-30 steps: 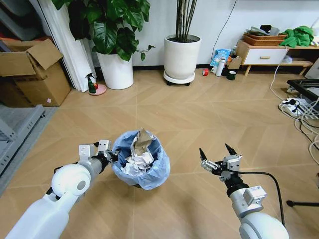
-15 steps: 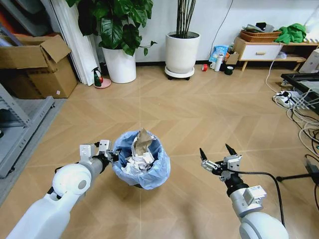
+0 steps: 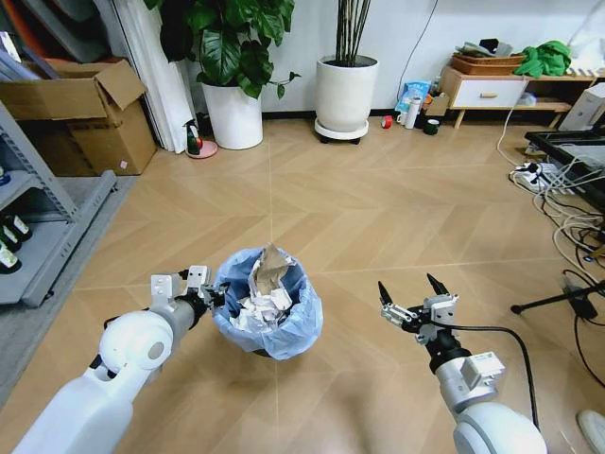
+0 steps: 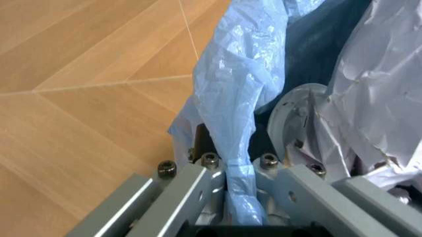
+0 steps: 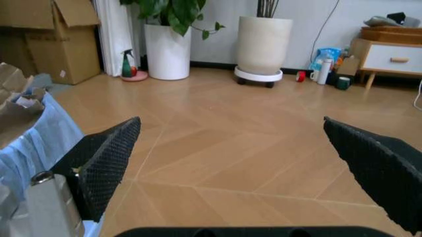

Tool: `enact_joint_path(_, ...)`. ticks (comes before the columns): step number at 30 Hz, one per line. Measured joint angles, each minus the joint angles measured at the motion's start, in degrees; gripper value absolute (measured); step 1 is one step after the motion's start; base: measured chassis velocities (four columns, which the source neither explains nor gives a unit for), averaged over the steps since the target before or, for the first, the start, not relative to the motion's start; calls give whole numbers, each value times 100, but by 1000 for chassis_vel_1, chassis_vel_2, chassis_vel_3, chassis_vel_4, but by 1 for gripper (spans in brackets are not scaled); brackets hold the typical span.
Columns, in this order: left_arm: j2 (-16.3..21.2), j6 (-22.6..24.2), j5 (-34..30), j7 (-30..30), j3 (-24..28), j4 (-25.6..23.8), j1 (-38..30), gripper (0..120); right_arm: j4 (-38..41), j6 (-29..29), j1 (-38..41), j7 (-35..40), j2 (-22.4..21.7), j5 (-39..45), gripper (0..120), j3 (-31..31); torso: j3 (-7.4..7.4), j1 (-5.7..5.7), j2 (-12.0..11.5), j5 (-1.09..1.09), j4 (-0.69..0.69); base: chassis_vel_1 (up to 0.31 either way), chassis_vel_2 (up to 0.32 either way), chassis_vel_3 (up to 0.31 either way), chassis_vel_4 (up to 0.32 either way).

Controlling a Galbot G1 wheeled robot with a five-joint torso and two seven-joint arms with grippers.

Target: Pick up the trash bin and place the garbage on the floor into it.

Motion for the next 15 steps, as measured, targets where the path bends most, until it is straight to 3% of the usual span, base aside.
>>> enact_joint_path(15, 46, 0, 46, 67, -164, -95, 186, 0, 21, -80, -23, 1, -4, 37, 100, -22, 2, 2, 0, 1, -1, -14, 12, 15, -10)
